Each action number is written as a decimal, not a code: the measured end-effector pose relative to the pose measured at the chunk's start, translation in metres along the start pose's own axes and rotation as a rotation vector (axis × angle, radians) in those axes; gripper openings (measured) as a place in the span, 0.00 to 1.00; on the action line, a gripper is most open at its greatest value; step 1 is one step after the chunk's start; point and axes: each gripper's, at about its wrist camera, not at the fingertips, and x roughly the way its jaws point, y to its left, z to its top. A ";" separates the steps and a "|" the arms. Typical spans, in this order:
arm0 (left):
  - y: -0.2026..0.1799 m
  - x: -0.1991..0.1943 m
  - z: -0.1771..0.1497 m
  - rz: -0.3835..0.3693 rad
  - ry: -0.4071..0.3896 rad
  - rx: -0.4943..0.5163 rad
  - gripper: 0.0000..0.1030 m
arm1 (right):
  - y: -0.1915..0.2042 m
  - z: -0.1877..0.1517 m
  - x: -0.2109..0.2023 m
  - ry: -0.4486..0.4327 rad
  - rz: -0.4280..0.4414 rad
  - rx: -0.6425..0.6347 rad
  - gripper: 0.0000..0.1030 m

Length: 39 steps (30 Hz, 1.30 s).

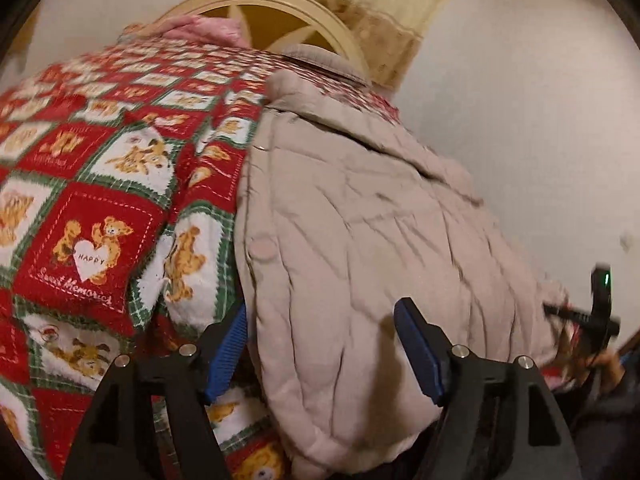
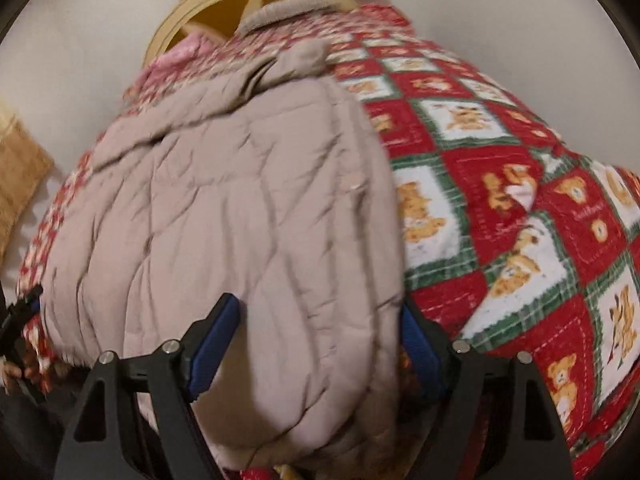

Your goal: Fold large clothes

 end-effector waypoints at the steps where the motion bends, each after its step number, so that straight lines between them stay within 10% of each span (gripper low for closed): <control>1: 0.001 -0.002 -0.002 -0.015 0.011 -0.002 0.71 | 0.003 -0.002 0.001 0.013 -0.011 -0.023 0.73; 6: 0.017 -0.001 -0.016 -0.146 0.113 -0.118 0.63 | 0.007 -0.009 -0.006 0.045 0.008 -0.073 0.34; 14: 0.014 0.015 -0.020 -0.226 0.108 -0.200 0.61 | -0.002 -0.013 0.001 0.042 0.093 0.002 0.53; 16: 0.009 0.017 -0.019 -0.230 0.120 -0.172 0.46 | -0.001 -0.013 0.002 0.044 0.094 0.007 0.53; 20: 0.014 0.011 -0.013 -0.327 0.110 -0.207 0.16 | -0.006 -0.009 -0.002 0.047 0.113 0.040 0.22; 39: -0.026 -0.113 0.059 -0.756 -0.193 -0.174 0.14 | -0.008 0.029 -0.140 -0.252 0.571 0.303 0.15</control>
